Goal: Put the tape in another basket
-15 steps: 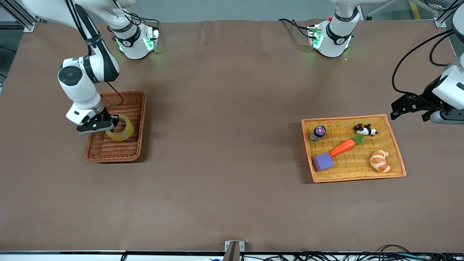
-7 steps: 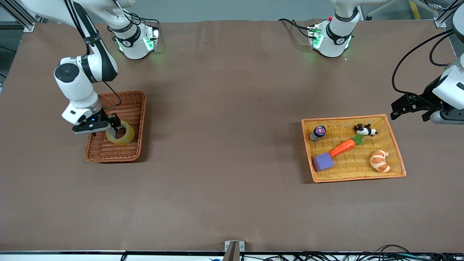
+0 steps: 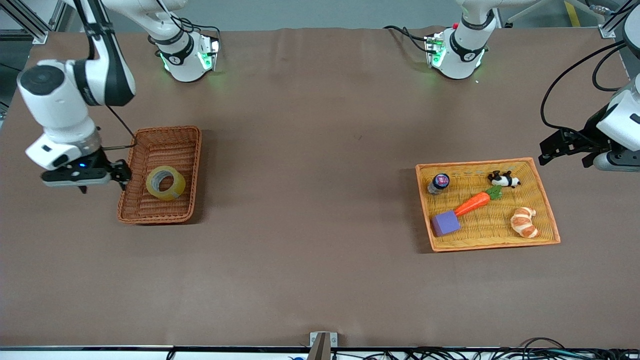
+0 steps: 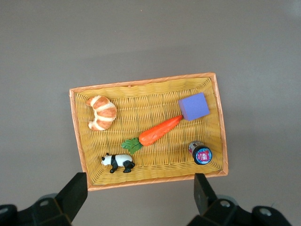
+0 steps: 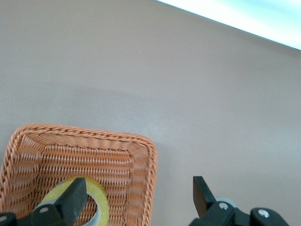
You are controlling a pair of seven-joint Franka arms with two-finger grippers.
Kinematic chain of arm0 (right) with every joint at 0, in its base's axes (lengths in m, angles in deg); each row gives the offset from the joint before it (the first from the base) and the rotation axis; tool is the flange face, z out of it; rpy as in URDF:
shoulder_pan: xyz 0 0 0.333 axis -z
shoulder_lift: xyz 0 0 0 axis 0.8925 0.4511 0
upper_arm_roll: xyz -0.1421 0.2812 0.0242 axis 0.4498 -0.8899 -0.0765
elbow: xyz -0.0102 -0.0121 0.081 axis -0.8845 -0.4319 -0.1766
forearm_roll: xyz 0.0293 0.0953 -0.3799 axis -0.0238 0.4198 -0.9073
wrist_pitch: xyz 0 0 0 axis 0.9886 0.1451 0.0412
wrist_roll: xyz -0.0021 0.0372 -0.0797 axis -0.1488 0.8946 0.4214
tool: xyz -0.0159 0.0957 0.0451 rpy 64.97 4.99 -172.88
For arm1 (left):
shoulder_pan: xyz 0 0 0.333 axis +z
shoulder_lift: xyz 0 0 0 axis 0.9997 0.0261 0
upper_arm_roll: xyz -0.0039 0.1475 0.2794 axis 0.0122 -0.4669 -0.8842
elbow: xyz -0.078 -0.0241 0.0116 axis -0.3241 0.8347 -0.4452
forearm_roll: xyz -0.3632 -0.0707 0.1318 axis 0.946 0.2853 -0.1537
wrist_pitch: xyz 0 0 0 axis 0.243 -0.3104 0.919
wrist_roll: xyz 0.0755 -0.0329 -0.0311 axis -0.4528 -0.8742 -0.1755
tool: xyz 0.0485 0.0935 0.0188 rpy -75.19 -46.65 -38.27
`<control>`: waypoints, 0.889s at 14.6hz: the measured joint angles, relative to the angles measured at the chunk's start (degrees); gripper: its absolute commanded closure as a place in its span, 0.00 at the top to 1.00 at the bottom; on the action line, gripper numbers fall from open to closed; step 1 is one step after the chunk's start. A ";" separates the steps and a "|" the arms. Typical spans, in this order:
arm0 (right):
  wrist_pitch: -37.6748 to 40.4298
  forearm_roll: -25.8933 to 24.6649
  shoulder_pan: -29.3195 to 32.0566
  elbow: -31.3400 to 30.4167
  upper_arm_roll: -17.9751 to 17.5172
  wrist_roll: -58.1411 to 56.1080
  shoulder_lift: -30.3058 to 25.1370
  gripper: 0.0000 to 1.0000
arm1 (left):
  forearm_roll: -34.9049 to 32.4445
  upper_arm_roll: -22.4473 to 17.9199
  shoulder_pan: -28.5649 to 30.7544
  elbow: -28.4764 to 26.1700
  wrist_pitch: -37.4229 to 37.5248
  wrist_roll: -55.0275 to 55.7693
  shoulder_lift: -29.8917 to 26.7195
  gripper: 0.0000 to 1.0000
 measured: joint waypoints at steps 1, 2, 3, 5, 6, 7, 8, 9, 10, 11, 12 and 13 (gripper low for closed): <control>3.86 3.07 -0.13 1.53 -0.13 0.49 -1.47 1.00 | 0.00 -0.05 0.00 0.02 0.00 0.00 0.00 1.00; 8.87 6.79 -0.21 3.44 -0.43 0.49 -2.99 1.00 | 0.00 -0.12 0.01 0.07 0.00 0.00 0.00 1.00; 15.03 9.79 -0.23 6.10 -0.98 0.50 -4.42 1.00 | 0.00 -0.18 0.01 0.15 0.00 0.00 0.00 1.00; 28.09 13.83 -0.32 13.60 -1.98 0.80 -6.26 1.00 | 0.00 -0.23 0.01 0.30 0.00 0.00 0.00 1.00; 33.91 16.07 -0.33 17.65 -2.17 0.94 -6.63 1.00 | 0.00 -0.23 0.00 0.36 0.00 0.00 0.00 1.00; 39.23 18.14 -0.27 21.78 -2.17 0.98 -6.74 1.00 | 0.00 -0.23 0.00 0.45 0.00 0.00 -0.01 1.00; 43.79 19.23 -0.03 25.73 -2.12 1.06 -6.71 1.00 | 0.00 -0.24 0.00 0.59 0.00 0.00 -0.01 1.00; 47.27 19.97 0.45 29.05 -2.02 1.08 -6.54 1.00 | 0.00 -0.25 0.01 0.74 0.00 -0.02 -0.02 1.00; 49.90 20.66 0.95 31.85 -1.89 1.08 -6.13 1.00 | 0.00 -0.26 0.01 0.88 0.00 -0.09 -0.04 1.00; 51.78 21.36 1.47 34.33 -1.85 1.08 -5.35 1.00 | 0.00 -0.28 0.02 1.02 0.00 -0.20 -0.05 1.00; 53.31 21.84 1.89 36.62 -1.83 1.08 -4.09 1.00 | 0.00 -0.30 0.03 1.17 0.00 -0.24 -0.05 1.00; 54.94 22.04 2.24 38.98 -1.81 1.05 -2.29 1.00 | 0.00 -0.30 0.02 1.36 0.00 -0.24 -0.06 1.00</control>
